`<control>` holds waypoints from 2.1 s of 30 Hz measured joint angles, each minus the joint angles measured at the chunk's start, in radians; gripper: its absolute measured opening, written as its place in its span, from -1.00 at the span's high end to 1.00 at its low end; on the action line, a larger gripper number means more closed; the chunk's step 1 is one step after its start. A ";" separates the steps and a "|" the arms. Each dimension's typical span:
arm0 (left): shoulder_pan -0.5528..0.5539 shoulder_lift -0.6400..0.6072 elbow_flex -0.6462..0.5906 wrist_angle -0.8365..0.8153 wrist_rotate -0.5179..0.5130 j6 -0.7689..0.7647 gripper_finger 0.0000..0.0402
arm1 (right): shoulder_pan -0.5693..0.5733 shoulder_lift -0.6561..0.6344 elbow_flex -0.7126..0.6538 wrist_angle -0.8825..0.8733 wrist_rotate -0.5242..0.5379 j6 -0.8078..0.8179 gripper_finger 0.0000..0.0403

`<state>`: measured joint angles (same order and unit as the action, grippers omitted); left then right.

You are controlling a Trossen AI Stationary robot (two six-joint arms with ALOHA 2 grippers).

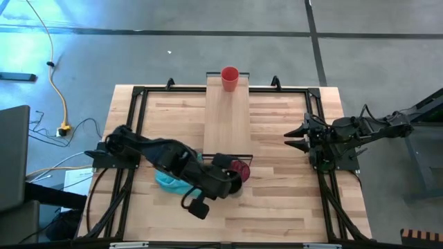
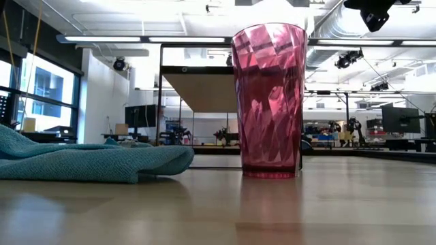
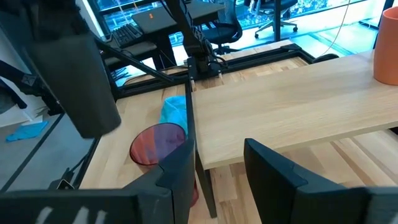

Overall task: Stack small to large cups/mugs on shelf
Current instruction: Put the black cup on the shelf

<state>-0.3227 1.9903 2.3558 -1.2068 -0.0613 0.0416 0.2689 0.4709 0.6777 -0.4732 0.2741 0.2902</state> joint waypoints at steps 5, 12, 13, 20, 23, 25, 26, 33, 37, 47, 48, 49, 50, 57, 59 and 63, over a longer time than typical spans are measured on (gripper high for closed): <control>0.001 -0.053 0.000 0.001 -0.069 -0.013 1.00 | 0.000 0.000 0.000 0.003 0.000 0.000 0.35; 0.003 -0.105 0.000 -0.006 -0.238 0.027 1.00 | 0.000 0.000 0.000 0.009 0.000 0.001 0.35; 0.007 -0.108 0.000 -0.009 -0.269 0.038 1.00 | 0.000 0.000 0.000 0.011 0.000 0.000 0.35; 0.087 -0.114 0.000 -0.031 -0.336 0.056 1.00 | 0.000 0.000 0.000 0.014 0.000 0.007 0.35; 0.135 -0.114 0.000 -0.032 -0.334 0.057 1.00 | 0.000 0.000 0.000 0.014 0.000 0.017 0.35; 0.173 -0.114 0.000 -0.047 -0.320 0.060 1.00 | 0.000 0.000 0.000 0.014 0.001 0.020 0.35; 0.195 -0.114 0.000 -0.059 -0.307 0.060 1.00 | 0.000 0.000 0.000 0.014 0.001 0.020 0.35; 0.335 -0.114 0.000 -0.104 -0.182 0.067 1.00 | 0.000 0.008 0.000 0.014 0.001 0.024 0.35; 0.400 -0.114 0.000 -0.106 -0.136 0.090 1.00 | 0.000 0.027 0.000 0.014 0.001 0.024 0.35; 0.563 -0.114 0.000 -0.105 -0.032 0.120 1.00 | 0.000 0.109 0.000 0.016 0.001 0.024 0.35; 0.574 -0.114 0.000 -0.105 -0.023 0.122 1.00 | 0.000 0.118 0.000 0.020 0.001 0.024 0.35; 0.586 -0.114 0.000 -0.103 -0.011 0.123 1.00 | 0.000 0.125 0.000 0.025 0.001 0.024 0.35; 0.595 -0.114 0.000 -0.103 -0.001 0.123 1.00 | 0.000 0.132 0.000 0.030 0.000 0.023 0.35; 0.632 -0.096 -0.001 -0.098 0.038 0.132 1.00 | 0.000 0.172 0.000 0.047 0.000 0.016 0.35; 0.633 -0.088 -0.001 -0.091 0.049 0.133 1.00 | 0.000 0.179 0.000 0.053 0.000 0.016 0.35; 0.651 -0.073 0.000 -0.092 0.073 0.134 1.00 | 0.000 0.195 0.000 0.073 0.000 0.016 0.35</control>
<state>0.3283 1.9175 2.3562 -1.2988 0.0113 0.1753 0.2688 0.6655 0.6773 -0.4002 0.2742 0.3061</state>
